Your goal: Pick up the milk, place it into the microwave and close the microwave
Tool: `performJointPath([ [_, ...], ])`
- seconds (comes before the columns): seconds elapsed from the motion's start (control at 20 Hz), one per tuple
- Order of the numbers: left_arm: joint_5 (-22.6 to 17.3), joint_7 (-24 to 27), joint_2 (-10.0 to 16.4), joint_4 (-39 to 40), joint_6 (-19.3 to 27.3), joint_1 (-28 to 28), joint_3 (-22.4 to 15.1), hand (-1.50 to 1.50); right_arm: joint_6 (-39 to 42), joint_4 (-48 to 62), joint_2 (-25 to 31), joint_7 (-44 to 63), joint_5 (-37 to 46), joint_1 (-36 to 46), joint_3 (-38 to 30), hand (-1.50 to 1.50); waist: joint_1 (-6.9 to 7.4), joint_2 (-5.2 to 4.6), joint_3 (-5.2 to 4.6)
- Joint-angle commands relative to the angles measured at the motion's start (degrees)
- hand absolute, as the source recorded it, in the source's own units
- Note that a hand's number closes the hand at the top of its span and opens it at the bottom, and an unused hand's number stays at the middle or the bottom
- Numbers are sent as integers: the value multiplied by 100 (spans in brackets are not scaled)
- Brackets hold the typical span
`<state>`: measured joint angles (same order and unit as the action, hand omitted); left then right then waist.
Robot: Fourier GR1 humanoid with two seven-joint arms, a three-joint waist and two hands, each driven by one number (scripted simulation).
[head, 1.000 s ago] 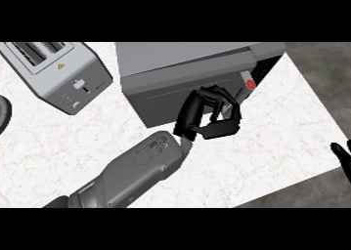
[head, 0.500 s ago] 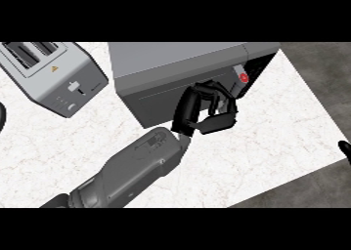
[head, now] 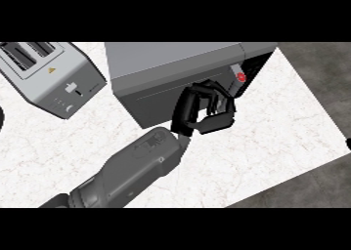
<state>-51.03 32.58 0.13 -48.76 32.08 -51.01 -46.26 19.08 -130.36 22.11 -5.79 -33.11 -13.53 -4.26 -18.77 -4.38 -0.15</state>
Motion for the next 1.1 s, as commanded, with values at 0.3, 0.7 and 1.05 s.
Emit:
performJointPath([
  [0.3, -349, 146, -12, 514, -136, -402, 111, 150, -74, -21, 168, 211, -294, 131, -198, -150, -84, -78, 3],
  [0.7, -505, 361, -12, 618, -122, -481, 100, 150, -72, -45, 270, 305, -474, 182, -305, -150, -146, -88, 9],
  [1.05, -637, 459, -12, 688, -105, -461, -43, 150, 33, -128, 438, 366, -742, 402, -386, -150, -133, -93, 10],
])
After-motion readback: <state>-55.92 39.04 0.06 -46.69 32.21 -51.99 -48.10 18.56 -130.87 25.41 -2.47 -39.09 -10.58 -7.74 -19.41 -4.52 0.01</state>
